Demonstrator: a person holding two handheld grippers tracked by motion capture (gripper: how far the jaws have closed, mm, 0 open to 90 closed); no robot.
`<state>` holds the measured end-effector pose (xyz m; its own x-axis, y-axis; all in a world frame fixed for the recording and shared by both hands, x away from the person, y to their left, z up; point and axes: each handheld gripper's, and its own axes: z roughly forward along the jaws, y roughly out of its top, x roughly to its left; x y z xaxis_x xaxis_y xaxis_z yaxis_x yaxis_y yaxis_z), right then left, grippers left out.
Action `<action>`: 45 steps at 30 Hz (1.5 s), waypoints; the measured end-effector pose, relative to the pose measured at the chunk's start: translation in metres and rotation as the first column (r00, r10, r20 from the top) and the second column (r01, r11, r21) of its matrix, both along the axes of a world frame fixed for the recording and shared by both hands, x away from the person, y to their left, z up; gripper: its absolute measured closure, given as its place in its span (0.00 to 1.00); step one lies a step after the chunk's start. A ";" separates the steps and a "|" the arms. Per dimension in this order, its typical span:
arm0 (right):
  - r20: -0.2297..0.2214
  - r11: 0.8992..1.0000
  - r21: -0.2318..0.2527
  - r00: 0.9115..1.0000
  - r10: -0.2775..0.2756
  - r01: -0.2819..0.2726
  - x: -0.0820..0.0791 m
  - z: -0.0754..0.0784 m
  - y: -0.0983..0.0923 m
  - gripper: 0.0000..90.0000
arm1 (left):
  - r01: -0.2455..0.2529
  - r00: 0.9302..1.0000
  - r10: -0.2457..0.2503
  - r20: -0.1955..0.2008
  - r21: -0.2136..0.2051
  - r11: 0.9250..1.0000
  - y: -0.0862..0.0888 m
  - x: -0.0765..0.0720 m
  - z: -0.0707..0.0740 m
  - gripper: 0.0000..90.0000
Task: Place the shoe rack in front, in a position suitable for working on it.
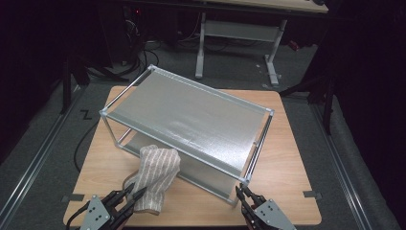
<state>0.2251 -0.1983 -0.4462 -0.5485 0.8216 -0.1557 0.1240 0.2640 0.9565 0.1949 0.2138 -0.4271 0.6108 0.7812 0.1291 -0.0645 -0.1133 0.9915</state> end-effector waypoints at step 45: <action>0.006 0.979 0.027 0.979 -0.203 0.203 0.012 0.002 -0.056 0.88 | -0.309 0.946 0.315 -0.072 0.083 0.948 0.016 0.148 0.066 0.83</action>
